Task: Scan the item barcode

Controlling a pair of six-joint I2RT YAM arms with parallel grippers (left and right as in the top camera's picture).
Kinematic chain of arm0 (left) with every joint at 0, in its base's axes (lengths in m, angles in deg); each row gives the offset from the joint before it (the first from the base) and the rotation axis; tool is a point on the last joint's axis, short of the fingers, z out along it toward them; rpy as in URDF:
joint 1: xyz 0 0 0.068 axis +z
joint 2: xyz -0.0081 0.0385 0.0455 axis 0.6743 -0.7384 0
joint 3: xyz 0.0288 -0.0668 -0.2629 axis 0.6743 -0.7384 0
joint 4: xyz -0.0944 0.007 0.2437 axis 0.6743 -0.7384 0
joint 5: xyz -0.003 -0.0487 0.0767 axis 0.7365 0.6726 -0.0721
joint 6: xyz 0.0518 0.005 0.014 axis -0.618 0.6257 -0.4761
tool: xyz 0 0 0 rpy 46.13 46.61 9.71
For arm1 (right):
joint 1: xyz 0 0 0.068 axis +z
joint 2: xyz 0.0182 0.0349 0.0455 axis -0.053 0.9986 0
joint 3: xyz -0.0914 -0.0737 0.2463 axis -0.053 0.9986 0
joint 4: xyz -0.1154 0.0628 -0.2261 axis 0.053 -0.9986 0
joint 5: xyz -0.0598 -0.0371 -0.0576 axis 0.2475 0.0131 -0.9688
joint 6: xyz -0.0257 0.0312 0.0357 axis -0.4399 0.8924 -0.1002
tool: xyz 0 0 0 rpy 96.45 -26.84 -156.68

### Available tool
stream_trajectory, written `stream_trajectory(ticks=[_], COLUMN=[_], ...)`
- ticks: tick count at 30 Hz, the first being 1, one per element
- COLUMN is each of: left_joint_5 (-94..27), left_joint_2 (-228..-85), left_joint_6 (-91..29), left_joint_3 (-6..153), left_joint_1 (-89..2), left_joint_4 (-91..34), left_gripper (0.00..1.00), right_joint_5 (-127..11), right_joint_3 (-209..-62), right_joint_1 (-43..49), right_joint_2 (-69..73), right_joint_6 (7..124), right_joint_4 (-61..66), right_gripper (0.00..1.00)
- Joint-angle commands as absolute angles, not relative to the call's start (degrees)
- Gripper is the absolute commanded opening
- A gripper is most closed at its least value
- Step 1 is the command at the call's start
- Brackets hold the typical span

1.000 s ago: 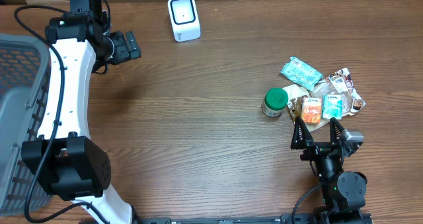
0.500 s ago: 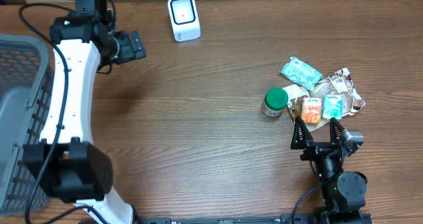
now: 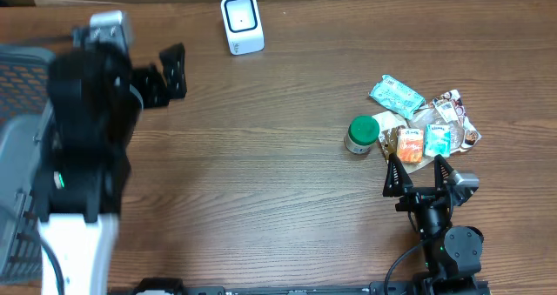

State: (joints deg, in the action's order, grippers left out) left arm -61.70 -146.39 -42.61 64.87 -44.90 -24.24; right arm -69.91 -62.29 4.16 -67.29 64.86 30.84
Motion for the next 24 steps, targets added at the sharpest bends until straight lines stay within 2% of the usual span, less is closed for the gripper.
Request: stream_trajectory(ticks=[1, 5, 9, 16, 24], left_joint_5=[-59.45, -58.6, -58.73, -58.94, -59.12], left_joint_2=[-137.28, -124.6, -114.33, -101.68, -93.46], left_joint_6=[-50.68, -56.25, -59.07, -59.2, -59.86], left_joint_3=[51.56, 36.61, 25.09, 10.27, 1.02], left_joint_1=[-44.88, -44.88, -44.55, -43.53, -43.55], left_joint_4=[-16.52, -4.63, 1.2, 5.47, 6.03], left_gripper=[1.0, 1.0, 1.0, 1.0, 1.0], right_joint_5=[-69.69, -69.69, -69.69, -69.71, -69.69], right_joint_3=[-61.67, -61.67, -61.67, -61.67, -61.67], right_joint_1=[4.07, 4.07, 4.07, 4.07, 4.07], right_joint_2=[-67.86, -67.86, -67.86, -67.86, -67.86], right_joint_6=[64.88, 64.88, 64.88, 64.88, 64.88], right_joint_4=[31.1, 31.1, 31.1, 31.1, 31.1], right_gripper=[1.0, 1.0, 1.0, 1.0, 1.0])
